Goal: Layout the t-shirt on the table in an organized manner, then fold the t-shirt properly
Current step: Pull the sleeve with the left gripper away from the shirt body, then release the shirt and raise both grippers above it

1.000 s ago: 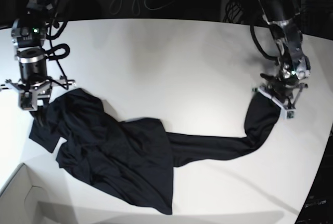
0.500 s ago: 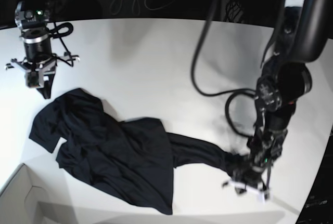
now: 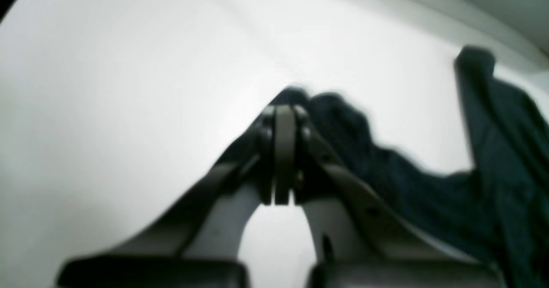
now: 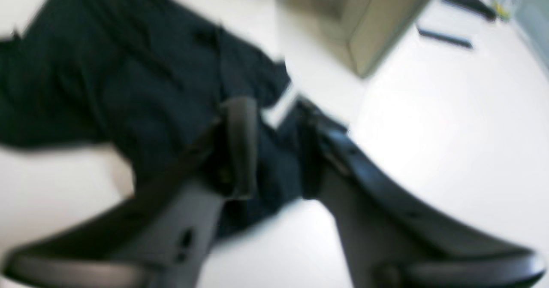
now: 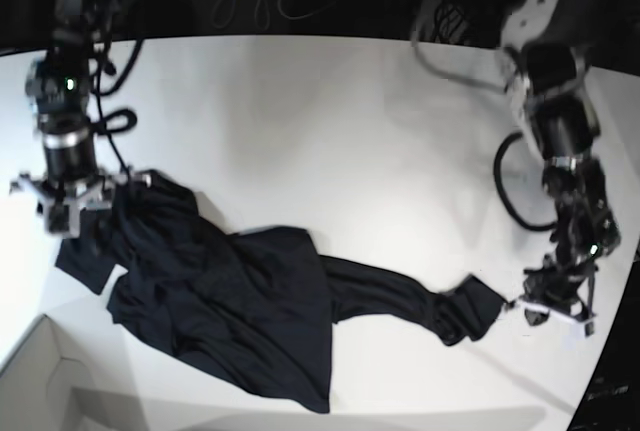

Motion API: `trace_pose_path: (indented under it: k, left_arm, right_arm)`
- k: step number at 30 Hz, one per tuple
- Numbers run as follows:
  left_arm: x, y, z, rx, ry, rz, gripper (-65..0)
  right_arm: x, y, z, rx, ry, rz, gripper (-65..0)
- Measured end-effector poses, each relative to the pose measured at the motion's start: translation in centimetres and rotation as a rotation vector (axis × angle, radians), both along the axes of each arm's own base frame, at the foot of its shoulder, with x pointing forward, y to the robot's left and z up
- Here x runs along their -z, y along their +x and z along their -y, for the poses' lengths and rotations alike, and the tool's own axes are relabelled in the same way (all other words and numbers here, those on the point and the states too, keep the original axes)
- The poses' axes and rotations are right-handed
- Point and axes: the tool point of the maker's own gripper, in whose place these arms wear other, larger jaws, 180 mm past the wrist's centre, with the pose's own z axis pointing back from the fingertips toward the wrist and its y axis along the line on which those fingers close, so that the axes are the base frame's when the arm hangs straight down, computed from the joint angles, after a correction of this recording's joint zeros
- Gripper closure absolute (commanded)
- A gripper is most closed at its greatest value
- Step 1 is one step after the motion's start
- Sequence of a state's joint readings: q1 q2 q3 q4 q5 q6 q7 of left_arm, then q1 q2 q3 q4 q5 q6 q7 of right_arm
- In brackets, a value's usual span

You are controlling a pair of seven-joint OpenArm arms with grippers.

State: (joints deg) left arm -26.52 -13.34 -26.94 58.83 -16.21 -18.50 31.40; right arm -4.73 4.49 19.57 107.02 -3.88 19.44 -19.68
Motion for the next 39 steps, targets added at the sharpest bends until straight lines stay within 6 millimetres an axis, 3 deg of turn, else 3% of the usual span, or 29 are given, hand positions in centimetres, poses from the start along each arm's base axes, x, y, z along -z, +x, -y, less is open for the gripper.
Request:
trace_pose_path:
  k: [3,5,9,11,15,18,23,27,31,34,37,39]
  left_arm:
    - [1.2,-4.5,-0.2,0.030,-0.037,-0.025,-0.5]
    - [3.1,-8.6,-0.1,0.050,-0.067,-0.088,-0.5]
    - [4.2,-15.6,-1.1,0.016,-0.164,-0.102,-1.3]
    - [4.5,-18.5,-2.9,-0.040,-0.162,-0.129,-5.7]
    - [2.8,-22.7,-6.0,-0.125,-0.169,-0.098,-19.2]
    - [2.2,-25.4,-9.0,-0.217,-0.150,-0.096,-25.5]
    - [1.2,-26.4,-11.3,-0.284,-0.134,-0.067,-26.7]
    - [1.3,-26.5,-11.2,-0.283,-0.140,-0.072,-26.7]
    - [0.8,-25.6,-11.1,-0.282,-0.147,-0.046,-26.7]
    - [0.8,-24.9,-10.4,-0.284,-0.175,-0.019,-26.7]
    - [1.1,-24.9,-10.2,-0.284,-0.183,-0.024,-26.7]
    - [1.1,-24.9,-10.1,-0.281,-0.181,-0.027,-26.7]
  right_arm:
    - [0.2,3.5,0.0,-0.018,0.004,-0.030,-28.2]
    - [0.4,6.2,-0.3,-0.039,0.013,-0.057,-28.7]
    - [3.4,10.8,-1.0,-0.073,0.033,-0.187,-29.1]
    - [5.2,12.6,-1.9,-0.106,0.049,-0.244,-29.8]
    - [9.9,14.7,-1.9,-0.116,0.064,-0.413,-30.6]
    - [11.0,15.9,-2.0,-0.128,0.097,-0.404,-30.6]
    - [12.3,16.2,-0.5,-0.035,0.085,-0.348,-30.6]
    - [14.4,15.0,-0.4,-0.047,0.041,-0.405,-30.6]
    - [14.3,15.1,-0.6,-0.053,0.038,-0.402,-29.3]
    - [14.3,15.1,-0.6,-0.053,0.039,-0.402,-20.2]
    - [14.8,14.7,-0.5,-0.052,0.037,-0.411,-1.2]
    - [14.8,14.6,0.0,-0.046,0.030,-0.414,0.0]
